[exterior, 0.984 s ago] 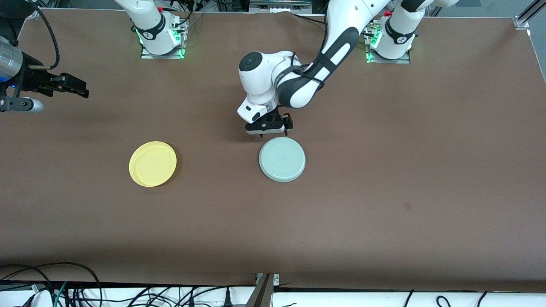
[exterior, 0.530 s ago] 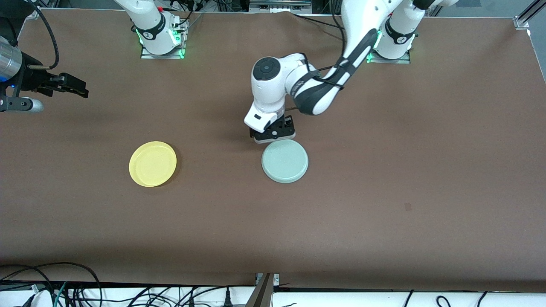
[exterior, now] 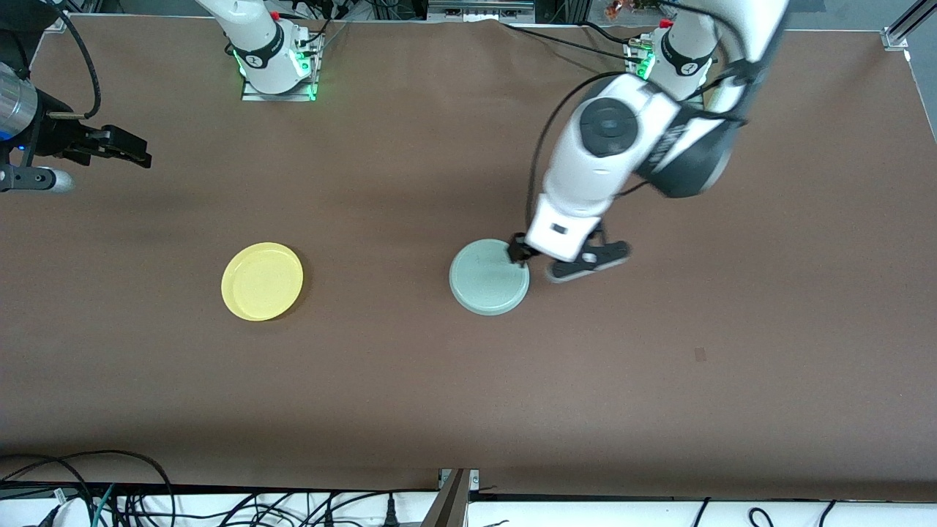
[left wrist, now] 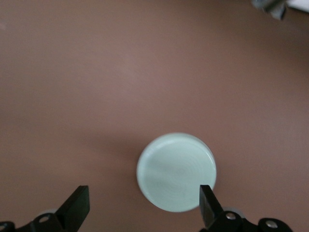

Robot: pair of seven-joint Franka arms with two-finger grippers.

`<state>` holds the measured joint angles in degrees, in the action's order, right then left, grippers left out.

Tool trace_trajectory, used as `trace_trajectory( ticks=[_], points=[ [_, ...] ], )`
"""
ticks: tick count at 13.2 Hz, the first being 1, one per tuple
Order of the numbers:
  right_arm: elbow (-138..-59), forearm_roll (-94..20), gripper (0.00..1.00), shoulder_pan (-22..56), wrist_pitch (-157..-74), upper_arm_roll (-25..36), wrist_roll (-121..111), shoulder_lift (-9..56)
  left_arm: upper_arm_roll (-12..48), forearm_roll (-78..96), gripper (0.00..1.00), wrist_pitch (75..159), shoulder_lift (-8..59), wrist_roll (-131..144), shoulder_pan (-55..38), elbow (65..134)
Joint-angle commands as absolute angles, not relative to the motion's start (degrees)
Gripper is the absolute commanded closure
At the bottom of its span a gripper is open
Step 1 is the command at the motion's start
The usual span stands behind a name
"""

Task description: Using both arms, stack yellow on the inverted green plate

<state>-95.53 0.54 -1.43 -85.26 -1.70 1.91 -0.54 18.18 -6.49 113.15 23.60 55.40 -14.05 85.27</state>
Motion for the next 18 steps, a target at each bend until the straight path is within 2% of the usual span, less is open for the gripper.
trace_trajectory(
  ticks=[1,3,9,14,18],
  points=[
    [-95.6,-0.4,0.0,-1.7,-84.5,-1.7,2.1,-1.5,18.5,-4.7,0.0,108.3,17.9,48.6,-8.5,87.1],
    [-95.6,-0.4,0.0,-1.8,-84.5,-1.6,2.0,-1.5,16.5,-4.7,0.0,103.2,15.4,38.0,-6.2,86.9],
    [-95.6,-0.4,0.0,-1.8,-84.5,-1.6,2.1,-1.5,1.7,2.6,0.0,96.2,12.1,14.7,-5.1,86.2],
    [-95.6,-0.4,0.0,-1.7,-84.4,-1.7,2.1,-1.6,-2.7,2.5,0.0,91.9,9.6,6.9,-2.6,86.2],
    [-95.6,-0.4,0.0,-1.8,-84.4,-1.6,2.0,-1.5,-3.2,1.7,0.0,89.5,8.4,7.0,-2.2,86.0]
  ],
)
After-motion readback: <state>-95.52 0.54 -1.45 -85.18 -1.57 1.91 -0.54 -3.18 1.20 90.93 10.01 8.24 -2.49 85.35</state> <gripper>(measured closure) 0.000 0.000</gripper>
